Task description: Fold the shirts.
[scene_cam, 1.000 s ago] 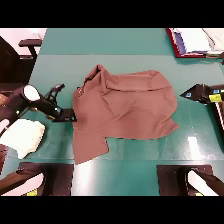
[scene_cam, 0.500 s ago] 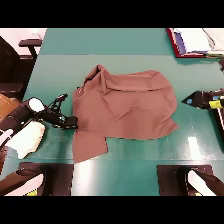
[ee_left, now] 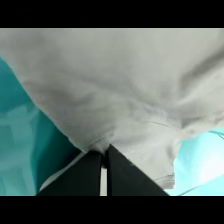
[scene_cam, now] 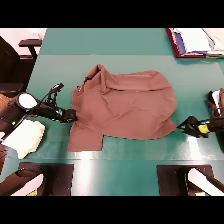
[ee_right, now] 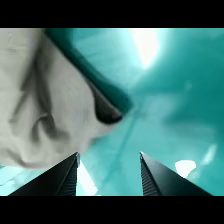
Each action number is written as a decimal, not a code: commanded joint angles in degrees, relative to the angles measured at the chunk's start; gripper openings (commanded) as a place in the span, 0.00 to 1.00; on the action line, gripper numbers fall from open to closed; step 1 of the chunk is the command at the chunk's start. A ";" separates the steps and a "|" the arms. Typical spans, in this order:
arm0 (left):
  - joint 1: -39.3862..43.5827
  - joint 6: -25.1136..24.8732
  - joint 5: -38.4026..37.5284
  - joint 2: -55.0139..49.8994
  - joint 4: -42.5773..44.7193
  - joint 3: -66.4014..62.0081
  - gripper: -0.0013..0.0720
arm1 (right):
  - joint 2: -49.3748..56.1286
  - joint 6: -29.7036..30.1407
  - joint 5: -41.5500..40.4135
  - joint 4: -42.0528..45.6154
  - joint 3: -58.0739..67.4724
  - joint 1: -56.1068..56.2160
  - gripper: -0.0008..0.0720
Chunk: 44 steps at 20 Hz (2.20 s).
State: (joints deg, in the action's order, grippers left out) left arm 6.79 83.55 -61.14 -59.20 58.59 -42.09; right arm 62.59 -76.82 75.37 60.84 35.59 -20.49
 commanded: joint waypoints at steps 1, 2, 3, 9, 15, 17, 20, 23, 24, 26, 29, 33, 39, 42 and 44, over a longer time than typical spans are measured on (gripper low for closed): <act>0.00 0.02 0.04 0.26 0.00 -0.17 0.05 | 4.33 0.42 -6.34 -5.68 -2.95 3.41 0.60; 0.00 0.02 0.04 0.26 0.00 -0.17 0.05 | 4.92 0.39 -7.82 -6.88 -2.75 5.11 0.60; 0.00 0.00 0.04 0.26 0.00 -0.17 0.05 | 5.53 0.39 -8.94 -7.28 -2.10 6.78 0.56; 0.00 1.90 -2.21 2.91 0.85 -2.40 0.05 | 1.97 1.70 -8.52 -6.64 8.00 12.72 0.03; -0.04 4.98 -1.95 16.55 9.27 -29.46 0.05 | -12.20 1.70 -8.07 -6.67 34.05 13.00 0.03; -0.04 4.98 -1.92 17.86 10.10 -41.90 0.05 | -14.97 1.70 -8.09 -6.64 44.13 12.98 0.03; -0.04 5.79 -1.68 17.84 10.01 -58.99 0.05 | -17.51 1.68 -7.48 -4.85 57.55 12.96 0.03; -0.04 6.56 0.37 17.84 10.01 -69.66 0.05 | -18.40 0.66 -5.01 0.96 67.91 12.96 0.03; -0.04 6.75 0.59 17.75 10.01 -72.00 0.05 | -18.27 -0.39 -2.93 3.48 71.14 12.96 0.03; -0.04 7.15 0.48 17.20 9.97 -75.52 0.05 | -16.70 -2.51 2.84 7.56 77.66 12.96 0.03; -0.04 7.10 -0.59 16.17 10.49 -75.30 0.05 | -12.20 -3.37 10.58 8.24 85.22 12.96 0.03; -0.04 6.88 -12.59 6.32 10.47 -75.28 0.05 | -6.34 -5.75 13.60 8.26 81.11 12.98 0.03; -0.04 6.45 -27.04 -18.73 9.77 -71.41 0.05 | 8.76 -5.86 13.18 8.28 64.48 13.05 0.03; -0.04 6.45 -23.89 -29.38 9.16 -66.45 0.05 | 19.37 -3.67 10.93 8.33 59.89 14.73 0.03; -0.04 6.38 -20.22 -35.67 7.76 -65.46 0.05 | 26.18 -2.97 7.67 8.26 59.98 16.09 0.03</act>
State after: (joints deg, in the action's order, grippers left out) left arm 6.79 90.11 -83.85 -85.73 68.18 -109.95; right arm 80.18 -81.28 86.15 69.43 97.91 -5.78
